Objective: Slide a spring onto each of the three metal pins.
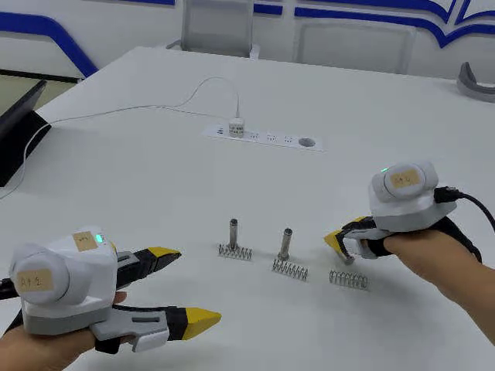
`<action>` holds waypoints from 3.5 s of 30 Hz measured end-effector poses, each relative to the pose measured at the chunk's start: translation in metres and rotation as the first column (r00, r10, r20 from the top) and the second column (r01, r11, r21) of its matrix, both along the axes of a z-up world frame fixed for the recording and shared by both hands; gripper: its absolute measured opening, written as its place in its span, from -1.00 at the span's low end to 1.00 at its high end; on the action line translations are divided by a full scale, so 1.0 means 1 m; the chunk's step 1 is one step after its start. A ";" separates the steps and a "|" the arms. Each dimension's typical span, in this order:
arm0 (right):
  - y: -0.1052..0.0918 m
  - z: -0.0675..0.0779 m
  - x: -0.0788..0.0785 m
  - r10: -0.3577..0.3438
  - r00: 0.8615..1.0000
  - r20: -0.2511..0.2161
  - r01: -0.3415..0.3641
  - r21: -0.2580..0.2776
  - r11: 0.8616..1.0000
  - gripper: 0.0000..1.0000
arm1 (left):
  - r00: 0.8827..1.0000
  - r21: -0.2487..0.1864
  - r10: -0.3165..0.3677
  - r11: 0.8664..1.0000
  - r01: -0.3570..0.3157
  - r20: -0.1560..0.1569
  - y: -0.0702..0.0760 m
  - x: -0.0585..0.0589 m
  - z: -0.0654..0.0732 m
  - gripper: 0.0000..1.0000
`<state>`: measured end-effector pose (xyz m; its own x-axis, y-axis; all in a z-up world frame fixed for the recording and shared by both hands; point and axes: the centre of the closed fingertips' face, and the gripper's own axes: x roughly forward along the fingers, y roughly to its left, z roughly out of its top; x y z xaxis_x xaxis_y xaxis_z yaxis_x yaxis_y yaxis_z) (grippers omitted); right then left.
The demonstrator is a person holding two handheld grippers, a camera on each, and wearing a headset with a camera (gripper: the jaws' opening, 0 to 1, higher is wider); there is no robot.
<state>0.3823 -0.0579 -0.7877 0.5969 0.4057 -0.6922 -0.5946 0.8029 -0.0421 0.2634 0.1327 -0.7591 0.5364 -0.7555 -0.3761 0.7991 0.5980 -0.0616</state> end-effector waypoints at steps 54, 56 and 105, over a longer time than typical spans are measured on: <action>-0.003 -0.012 0.005 -0.063 0.990 -0.128 0.051 -0.097 0.994 -0.83 | 1.000 -0.005 -0.003 1.000 0.003 0.008 0.000 0.001 0.010 0.33; -0.003 -0.007 0.003 -0.059 0.991 -0.118 0.049 -0.091 0.995 -0.83 | 1.000 -0.005 0.000 1.000 0.000 0.008 0.001 0.001 0.009 0.33; -0.013 0.032 -0.040 -0.064 0.998 -0.023 0.065 0.043 0.997 -0.81 | 0.999 0.007 -0.039 0.999 0.039 0.036 -0.010 -0.001 0.018 0.33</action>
<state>0.3418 -0.0711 -0.7555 0.6076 0.3971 -0.6878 -0.5421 0.8403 0.0064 0.2626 0.1224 -0.7413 0.5200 -0.7739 -0.3616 0.8234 0.5667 -0.0288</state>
